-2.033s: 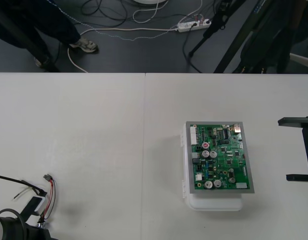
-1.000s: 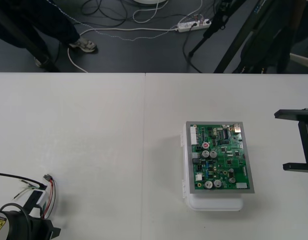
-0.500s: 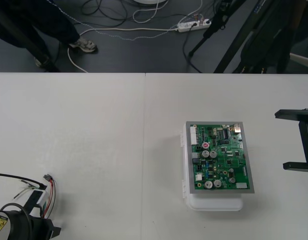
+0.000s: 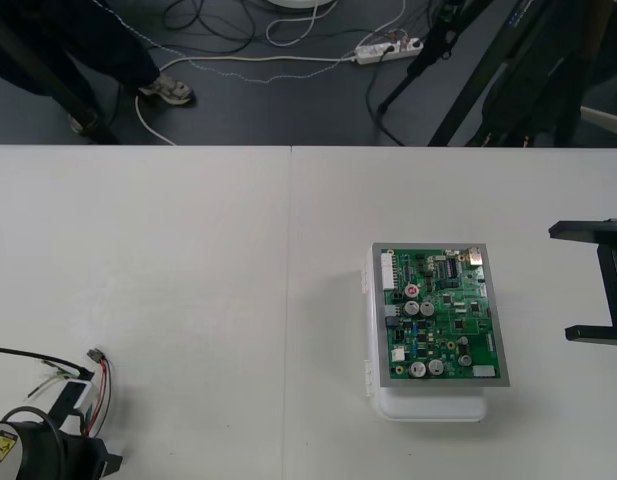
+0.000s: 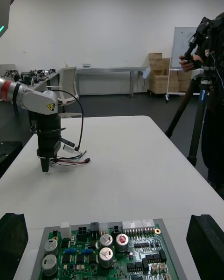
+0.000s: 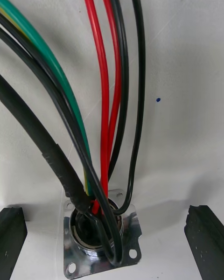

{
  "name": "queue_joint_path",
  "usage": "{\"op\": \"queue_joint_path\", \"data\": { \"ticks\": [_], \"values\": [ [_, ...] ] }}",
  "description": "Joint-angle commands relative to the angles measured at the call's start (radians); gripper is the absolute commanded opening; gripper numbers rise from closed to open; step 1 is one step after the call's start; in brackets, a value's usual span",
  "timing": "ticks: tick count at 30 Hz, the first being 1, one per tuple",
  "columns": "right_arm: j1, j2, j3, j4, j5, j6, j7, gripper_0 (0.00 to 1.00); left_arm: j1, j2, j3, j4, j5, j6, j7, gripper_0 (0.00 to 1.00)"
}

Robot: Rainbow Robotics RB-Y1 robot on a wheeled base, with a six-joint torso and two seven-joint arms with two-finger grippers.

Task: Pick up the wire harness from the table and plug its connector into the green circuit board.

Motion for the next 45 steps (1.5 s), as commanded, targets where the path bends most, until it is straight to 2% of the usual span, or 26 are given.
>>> {"op": "queue_joint_path", "data": {
  "ticks": [1, 7, 8, 9, 33, 45],
  "values": [
    [-0.014, 0.002, -0.004, -0.002, 0.004, -0.006, -0.060, 1.00, -0.017, -0.017, -0.016, 0.004, -0.007, 0.046, 0.022, 1.00],
    [-0.013, 0.000, -0.005, -0.003, 0.010, -0.006, -0.065, 1.00, -0.019, -0.017, -0.016, 0.005, -0.007, 0.048, 0.022, 0.99],
    [-0.013, 0.002, -0.004, -0.005, 0.013, -0.006, -0.067, 1.00, -0.019, -0.017, -0.016, 0.004, -0.007, 0.048, 0.018, 0.73],
    [-0.013, 0.002, -0.004, -0.005, 0.013, -0.006, -0.067, 1.00, -0.019, -0.017, -0.016, 0.004, -0.007, 0.050, -0.004, 0.00],
    [-0.013, 0.002, -0.004, -0.006, 0.012, -0.006, -0.054, 1.00, -0.014, -0.017, -0.026, 0.005, -0.007, 0.071, -0.019, 0.00],
    [-0.013, 0.002, -0.004, -0.006, 0.010, -0.006, -0.050, 1.00, -0.043, -0.016, -0.009, 0.004, 0.011, 0.071, -0.053, 0.00]
  ]
}}
